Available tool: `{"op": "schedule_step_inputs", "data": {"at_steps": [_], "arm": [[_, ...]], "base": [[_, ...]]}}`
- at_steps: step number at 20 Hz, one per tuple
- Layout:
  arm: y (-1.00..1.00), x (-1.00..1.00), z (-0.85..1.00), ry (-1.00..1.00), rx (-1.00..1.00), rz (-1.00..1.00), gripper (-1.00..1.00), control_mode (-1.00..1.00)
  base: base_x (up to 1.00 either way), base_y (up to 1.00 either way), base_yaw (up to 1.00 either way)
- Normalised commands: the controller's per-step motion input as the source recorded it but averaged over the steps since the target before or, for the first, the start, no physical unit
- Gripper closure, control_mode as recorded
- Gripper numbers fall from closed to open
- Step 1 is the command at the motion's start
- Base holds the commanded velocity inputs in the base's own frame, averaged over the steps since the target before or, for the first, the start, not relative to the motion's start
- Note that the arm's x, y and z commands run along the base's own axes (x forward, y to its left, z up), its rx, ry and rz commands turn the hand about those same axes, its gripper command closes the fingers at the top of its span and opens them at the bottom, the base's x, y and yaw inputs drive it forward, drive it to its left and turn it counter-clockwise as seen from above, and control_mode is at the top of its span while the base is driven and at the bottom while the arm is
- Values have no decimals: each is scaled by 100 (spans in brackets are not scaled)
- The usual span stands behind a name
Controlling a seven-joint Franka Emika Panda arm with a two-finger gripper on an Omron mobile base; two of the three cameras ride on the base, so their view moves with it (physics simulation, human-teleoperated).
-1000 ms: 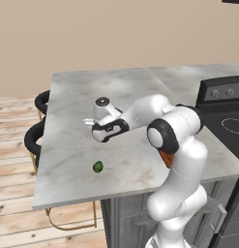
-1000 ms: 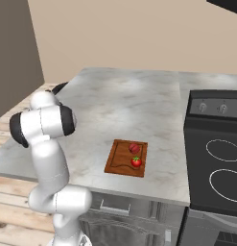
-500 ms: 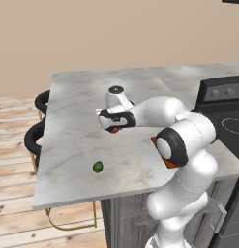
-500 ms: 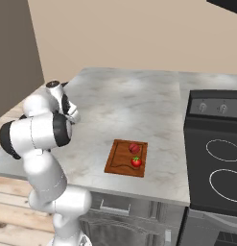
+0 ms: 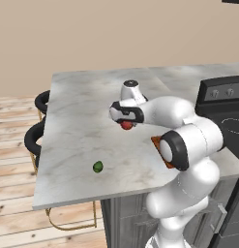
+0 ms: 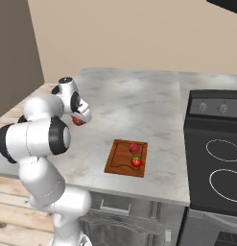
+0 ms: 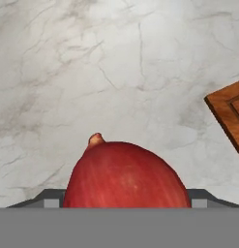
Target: Place the avocado, onion, tomato, and bell pepper on the cutting board.
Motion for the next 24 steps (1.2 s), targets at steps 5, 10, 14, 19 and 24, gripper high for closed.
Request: {"op": "schedule_step_inputs", "data": {"at_steps": [5,10,14,19,24], "arm": [[-64,-4,0,0,0,-4,100,-100],[-65,-11,0,0,0,-4,100,-100],[-60,-27,-1,0,0,-4,100,-100],[-58,-25,-14,0,0,-3,100,-100],[-55,-13,-30,0,0,-3,100,-100]], "base": [[0,0,0],[0,0,0],[0,0,0],[0,0,0],[0,0,0]]}}
